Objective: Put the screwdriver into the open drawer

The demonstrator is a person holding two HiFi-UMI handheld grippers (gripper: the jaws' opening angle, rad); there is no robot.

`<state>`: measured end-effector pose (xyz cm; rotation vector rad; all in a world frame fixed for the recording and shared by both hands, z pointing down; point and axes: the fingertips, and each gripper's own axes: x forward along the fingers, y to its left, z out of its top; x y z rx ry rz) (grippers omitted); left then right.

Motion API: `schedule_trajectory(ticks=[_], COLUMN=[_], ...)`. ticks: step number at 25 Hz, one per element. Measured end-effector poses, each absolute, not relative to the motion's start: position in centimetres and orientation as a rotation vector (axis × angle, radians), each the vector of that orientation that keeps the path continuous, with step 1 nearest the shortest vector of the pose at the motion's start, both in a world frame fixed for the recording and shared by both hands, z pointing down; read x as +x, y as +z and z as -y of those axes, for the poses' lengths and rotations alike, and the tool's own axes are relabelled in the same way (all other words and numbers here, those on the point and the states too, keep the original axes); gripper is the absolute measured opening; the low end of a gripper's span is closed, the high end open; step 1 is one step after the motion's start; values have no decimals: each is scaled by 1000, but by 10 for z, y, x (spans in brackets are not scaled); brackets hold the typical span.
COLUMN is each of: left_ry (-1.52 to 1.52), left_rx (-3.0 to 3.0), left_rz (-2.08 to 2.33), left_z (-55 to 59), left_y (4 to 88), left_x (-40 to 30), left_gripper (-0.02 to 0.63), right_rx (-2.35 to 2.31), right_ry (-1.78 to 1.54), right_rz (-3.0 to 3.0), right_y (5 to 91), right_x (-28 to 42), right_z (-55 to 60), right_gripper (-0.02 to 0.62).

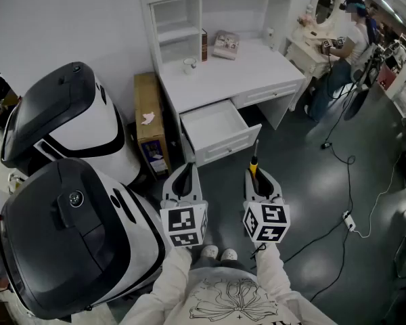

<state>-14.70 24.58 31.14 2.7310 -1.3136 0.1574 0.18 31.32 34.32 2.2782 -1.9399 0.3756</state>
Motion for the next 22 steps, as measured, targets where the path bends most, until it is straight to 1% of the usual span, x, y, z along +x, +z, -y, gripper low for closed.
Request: schedule_trajectory(ticks=[22], left_ry=[182], left_rx=[2722], left_rz=[1297], left_z=[-215], left_y=[328], left_x=[-155], left_gripper=[6], right_rx=[2299], right_ry=[415], right_rz=[1923], right_y=[359], right_x=[-6], right_z=[-285], right_gripper=[71])
